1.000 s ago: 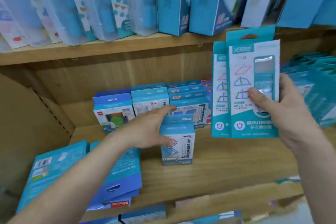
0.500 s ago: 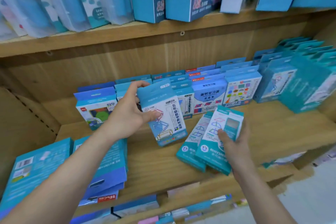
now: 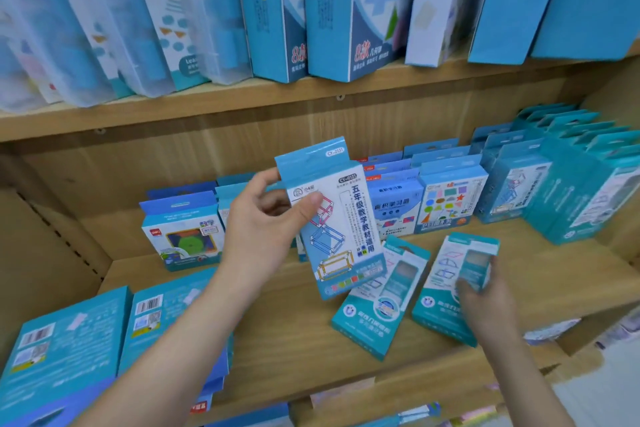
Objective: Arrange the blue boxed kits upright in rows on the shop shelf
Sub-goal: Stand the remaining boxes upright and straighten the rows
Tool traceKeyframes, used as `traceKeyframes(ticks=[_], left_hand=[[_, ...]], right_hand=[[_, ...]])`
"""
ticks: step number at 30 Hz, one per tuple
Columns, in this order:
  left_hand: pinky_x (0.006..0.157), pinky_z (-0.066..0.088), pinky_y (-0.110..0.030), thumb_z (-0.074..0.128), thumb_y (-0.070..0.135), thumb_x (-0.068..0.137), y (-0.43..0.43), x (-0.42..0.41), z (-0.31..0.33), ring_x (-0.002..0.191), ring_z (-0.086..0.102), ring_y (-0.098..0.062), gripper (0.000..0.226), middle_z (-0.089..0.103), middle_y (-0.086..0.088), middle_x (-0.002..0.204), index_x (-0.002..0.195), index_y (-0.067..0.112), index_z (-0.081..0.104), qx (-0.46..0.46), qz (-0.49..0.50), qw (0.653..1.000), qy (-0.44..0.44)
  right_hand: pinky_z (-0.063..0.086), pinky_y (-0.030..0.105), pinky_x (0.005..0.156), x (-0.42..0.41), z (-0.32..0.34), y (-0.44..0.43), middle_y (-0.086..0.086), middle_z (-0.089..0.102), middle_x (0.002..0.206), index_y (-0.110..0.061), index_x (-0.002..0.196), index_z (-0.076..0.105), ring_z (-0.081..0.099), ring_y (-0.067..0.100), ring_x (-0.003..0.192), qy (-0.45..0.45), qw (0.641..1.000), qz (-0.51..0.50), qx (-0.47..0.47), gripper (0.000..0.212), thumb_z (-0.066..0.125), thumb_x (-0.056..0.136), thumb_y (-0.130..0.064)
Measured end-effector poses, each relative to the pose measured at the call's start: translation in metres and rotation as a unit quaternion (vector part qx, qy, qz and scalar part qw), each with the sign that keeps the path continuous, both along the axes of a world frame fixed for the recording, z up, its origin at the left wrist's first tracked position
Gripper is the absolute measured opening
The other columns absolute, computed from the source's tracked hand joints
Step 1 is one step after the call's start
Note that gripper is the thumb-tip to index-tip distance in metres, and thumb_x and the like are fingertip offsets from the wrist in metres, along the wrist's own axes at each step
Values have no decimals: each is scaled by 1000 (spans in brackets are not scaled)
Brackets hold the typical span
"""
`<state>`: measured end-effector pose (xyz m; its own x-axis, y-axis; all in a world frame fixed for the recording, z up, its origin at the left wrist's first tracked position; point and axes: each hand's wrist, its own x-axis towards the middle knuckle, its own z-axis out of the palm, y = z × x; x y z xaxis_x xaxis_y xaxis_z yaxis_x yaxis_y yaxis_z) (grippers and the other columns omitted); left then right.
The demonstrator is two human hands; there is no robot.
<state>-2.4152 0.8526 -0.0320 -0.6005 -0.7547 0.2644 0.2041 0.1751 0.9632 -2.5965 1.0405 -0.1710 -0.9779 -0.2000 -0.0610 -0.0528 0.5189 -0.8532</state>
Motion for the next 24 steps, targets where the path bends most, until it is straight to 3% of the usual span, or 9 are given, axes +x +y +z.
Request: traceKeyframes(ticks=[3, 6, 7, 9, 11, 14, 18, 20, 24], left_hand=[[67, 58, -26, 69, 11, 80, 11, -11, -1, 77, 70, -16, 25, 75, -2, 86, 104, 17, 63, 36, -4, 999, 15], [70, 58, -29, 68, 13, 82, 21, -21, -2, 77, 71, -14, 22, 75, -1, 85, 102, 21, 65, 46, -12, 999, 12], [69, 57, -29, 68, 12, 82, 25, -23, -3, 76, 71, -14, 22, 75, 0, 84, 102, 21, 65, 50, -15, 999, 13], [65, 57, -27, 70, 10, 80, 37, -28, -5, 71, 70, -13, 24, 75, -2, 81, 100, 21, 64, 59, -12, 998, 23], [62, 56, -25, 74, 9, 75, 50, -29, -10, 69, 69, -13, 29, 74, -4, 80, 99, 23, 63, 58, 4, 998, 27], [63, 54, -24, 77, 12, 74, 61, -27, -20, 76, 70, -17, 34, 74, -5, 83, 100, 26, 62, 43, 32, 998, 19], [67, 51, -20, 77, 14, 75, 70, -26, -27, 79, 68, -12, 32, 73, 1, 87, 97, 30, 60, 22, 39, 999, 19], [68, 47, -13, 78, 16, 74, 77, -27, -26, 78, 65, -6, 30, 72, 8, 87, 95, 29, 62, -3, 22, 1000, 13], [62, 48, -13, 80, 16, 72, 93, -38, -28, 82, 63, -5, 34, 69, 14, 90, 99, 29, 62, -35, -39, 999, 8]], right_hand=[[44, 48, 92, -1, 1, 0, 27, 54, 128, -6, 144, 31, 52, 43, 113, -4, 994, 61, 93, 58, 55, 92, -14], [31, 48, 107, 7, 11, 2, 13, 36, 149, -14, 148, 26, 28, 34, 137, 59, 976, 85, 189, 62, 51, 94, -33], [29, 48, 109, 14, 20, 5, 7, 33, 152, -19, 149, 24, 24, 30, 140, 86, 977, 94, 171, 65, 51, 93, -39], [35, 43, 107, 32, 44, 11, -8, 38, 148, -32, 148, 23, 36, 17, 136, 73, 984, 162, 15, 72, 55, 86, -50], [42, 32, 100, 56, 71, 12, -28, 43, 139, -49, 143, 20, 46, 1, 126, 3, 948, 279, -151, 79, 58, 76, -64], [39, 30, 102, 73, 81, 9, -29, 44, 139, -49, 145, 9, 44, -4, 127, 44, 915, 381, -125, 95, 69, 72, -59], [36, 27, 103, 82, 77, -2, -25, 30, 140, -53, 140, -15, 34, -2, 130, 144, 935, 323, -30, 117, 74, 65, -60], [45, 36, 95, 85, 75, -5, -17, 37, 139, -39, 148, -3, 42, 7, 126, 181, 945, 272, -26, 119, 70, 59, -66], [51, 42, 84, 68, 72, 4, -8, 53, 124, -23, 140, 29, 54, 15, 113, 200, 958, 202, -42, 105, 72, 51, -59]])
